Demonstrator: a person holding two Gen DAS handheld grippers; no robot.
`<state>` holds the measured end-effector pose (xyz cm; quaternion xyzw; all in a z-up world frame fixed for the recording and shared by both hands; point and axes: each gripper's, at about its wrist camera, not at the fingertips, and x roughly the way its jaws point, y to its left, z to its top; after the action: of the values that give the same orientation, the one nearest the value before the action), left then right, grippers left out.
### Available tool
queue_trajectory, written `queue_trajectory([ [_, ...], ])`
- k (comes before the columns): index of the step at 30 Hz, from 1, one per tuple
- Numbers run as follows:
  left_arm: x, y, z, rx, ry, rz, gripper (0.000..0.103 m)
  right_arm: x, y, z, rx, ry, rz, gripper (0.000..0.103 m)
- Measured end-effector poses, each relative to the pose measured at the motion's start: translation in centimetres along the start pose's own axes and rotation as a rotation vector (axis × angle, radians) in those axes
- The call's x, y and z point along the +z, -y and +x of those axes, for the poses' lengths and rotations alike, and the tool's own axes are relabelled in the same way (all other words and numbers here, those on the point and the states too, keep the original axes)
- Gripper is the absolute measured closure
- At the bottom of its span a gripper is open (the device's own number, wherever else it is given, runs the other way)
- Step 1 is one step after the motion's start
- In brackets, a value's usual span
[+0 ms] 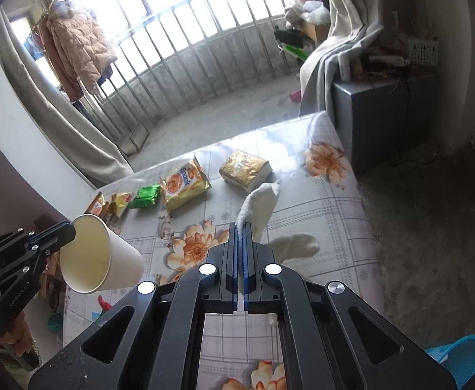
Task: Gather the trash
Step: 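Grasp the white paper cup rim with the left gripper while the right gripper grasps the white glove, then carry the cup and glove over the blue basket and open both grippers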
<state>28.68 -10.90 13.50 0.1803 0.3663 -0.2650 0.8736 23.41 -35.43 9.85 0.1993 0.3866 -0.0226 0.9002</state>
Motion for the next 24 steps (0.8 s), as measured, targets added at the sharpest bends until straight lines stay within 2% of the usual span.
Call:
queue_trajectory([
  [8,-0.6,3.6,-3.5,-0.082,0.035,-0.020,0.100,-1.7,1.9,-6.0,0.015,0.053,0.026,0.102],
  [14,-0.9,8.5,-5.4,-0.177,0.050,-0.008,0.100,-4.1,5.2,-11.1,0.003,0.080,0.067,0.102],
  [19,-1.2,14.9,-5.6,-0.283,0.025,0.031,0.100,-7.3,10.0,-16.3,-0.054,0.123,0.141,0.102],
  [24,-1.4,23.7,-4.8,-0.388,-0.014,0.123,0.100,-11.2,15.5,-20.3,-0.130,0.146,0.243,0.102],
])
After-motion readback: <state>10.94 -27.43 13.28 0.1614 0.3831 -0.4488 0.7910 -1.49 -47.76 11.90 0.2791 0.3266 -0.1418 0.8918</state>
